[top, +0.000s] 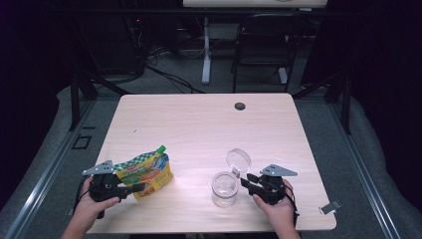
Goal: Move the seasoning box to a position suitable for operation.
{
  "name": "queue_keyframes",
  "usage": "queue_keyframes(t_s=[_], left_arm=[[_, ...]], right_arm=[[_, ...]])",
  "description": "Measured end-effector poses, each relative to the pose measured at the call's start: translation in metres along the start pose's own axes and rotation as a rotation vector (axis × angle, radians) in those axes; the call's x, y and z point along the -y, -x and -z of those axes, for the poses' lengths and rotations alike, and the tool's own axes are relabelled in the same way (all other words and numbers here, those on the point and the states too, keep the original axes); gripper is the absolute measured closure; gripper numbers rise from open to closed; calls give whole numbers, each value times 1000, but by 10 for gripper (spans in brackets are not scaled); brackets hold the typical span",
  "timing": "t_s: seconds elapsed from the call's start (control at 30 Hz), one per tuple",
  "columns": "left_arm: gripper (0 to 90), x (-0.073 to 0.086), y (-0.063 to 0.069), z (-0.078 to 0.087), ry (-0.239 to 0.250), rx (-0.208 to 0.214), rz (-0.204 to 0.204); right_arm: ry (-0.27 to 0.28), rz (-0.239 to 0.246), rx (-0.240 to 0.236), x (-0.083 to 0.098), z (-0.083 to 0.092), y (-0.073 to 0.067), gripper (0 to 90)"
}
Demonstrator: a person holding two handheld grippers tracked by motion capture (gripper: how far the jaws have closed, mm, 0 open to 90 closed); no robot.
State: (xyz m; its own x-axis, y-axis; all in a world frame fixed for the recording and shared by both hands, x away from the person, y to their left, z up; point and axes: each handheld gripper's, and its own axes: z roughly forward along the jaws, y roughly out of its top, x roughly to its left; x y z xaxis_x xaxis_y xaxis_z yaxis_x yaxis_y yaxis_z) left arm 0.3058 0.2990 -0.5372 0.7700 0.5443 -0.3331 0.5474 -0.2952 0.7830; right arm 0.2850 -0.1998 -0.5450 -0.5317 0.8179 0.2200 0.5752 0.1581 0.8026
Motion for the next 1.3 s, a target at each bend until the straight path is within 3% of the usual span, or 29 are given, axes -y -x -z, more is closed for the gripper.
queue_keyframes(t_s=[0.17, 0.33, 0.53, 0.83, 0.97, 1.3], left_arm=[[504, 1, -1, -8, -45, -15, 4], [488, 2, 1, -22, -113, -63, -16], [470, 2, 2, -35, -123, -74, -18], [451, 5, 4, -42, -95, -101, -32], [468, 8, 7, -47, -115, -120, -48], [498, 16, 10, -53, -20, -140, -25]], right_arm=[[-2, 3, 0, 0, -1, 0, 647], [-4, 9, 1, 0, -1, -1, 646], [-5, 8, 2, 0, 0, -1, 644], [0, 6, 13, 2, 2, -1, 643], [-2, 5, 16, 2, 2, -1, 643], [-1, 11, 15, 2, 1, -2, 639]])
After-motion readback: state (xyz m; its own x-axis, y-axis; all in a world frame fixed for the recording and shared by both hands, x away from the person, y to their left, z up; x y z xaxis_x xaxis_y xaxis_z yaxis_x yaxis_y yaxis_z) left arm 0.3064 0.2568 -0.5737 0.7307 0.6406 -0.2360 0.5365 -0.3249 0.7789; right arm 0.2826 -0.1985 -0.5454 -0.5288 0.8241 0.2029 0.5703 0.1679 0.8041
